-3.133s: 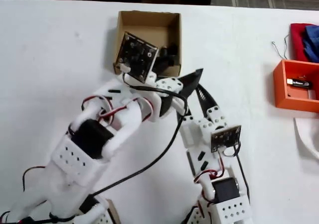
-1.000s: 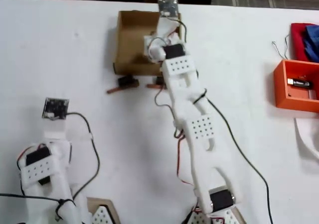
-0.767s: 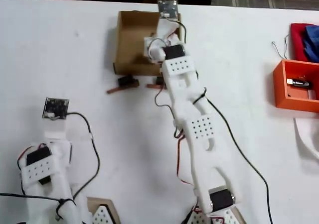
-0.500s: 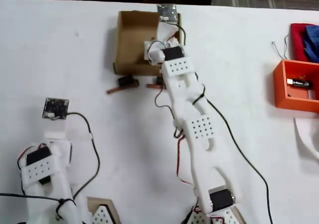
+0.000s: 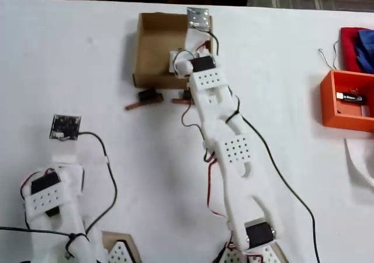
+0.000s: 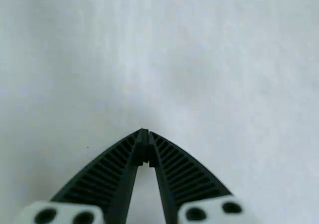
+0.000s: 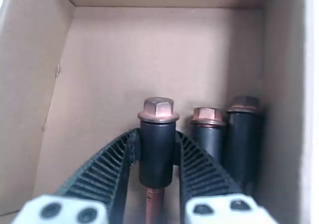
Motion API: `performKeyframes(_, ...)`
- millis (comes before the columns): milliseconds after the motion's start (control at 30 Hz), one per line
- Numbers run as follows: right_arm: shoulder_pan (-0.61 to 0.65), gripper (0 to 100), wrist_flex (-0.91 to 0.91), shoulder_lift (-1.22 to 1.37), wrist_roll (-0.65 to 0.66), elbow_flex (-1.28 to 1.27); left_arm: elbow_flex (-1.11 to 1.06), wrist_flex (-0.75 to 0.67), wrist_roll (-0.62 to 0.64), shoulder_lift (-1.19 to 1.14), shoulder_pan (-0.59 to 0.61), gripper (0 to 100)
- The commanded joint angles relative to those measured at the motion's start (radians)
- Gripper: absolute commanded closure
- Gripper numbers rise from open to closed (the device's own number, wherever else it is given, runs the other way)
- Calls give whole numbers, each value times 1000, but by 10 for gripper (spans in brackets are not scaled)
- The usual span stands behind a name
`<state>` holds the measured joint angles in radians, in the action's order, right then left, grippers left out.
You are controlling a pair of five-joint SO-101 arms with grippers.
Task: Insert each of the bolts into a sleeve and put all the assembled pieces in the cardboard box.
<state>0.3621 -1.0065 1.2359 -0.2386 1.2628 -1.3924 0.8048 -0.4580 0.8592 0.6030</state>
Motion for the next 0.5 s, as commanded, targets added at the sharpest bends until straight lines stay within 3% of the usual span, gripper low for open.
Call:
performKeyframes(0,8,979,19,-22,-11,-6,4,-14,-2,15,6,972)
performKeyframes(300,10,976,5,12,-12,-8,4,-14,-2,15,6,972)
performKeyframes(467,5,860,-13,5,-31,-5,4,-14,-2,15,6,972)
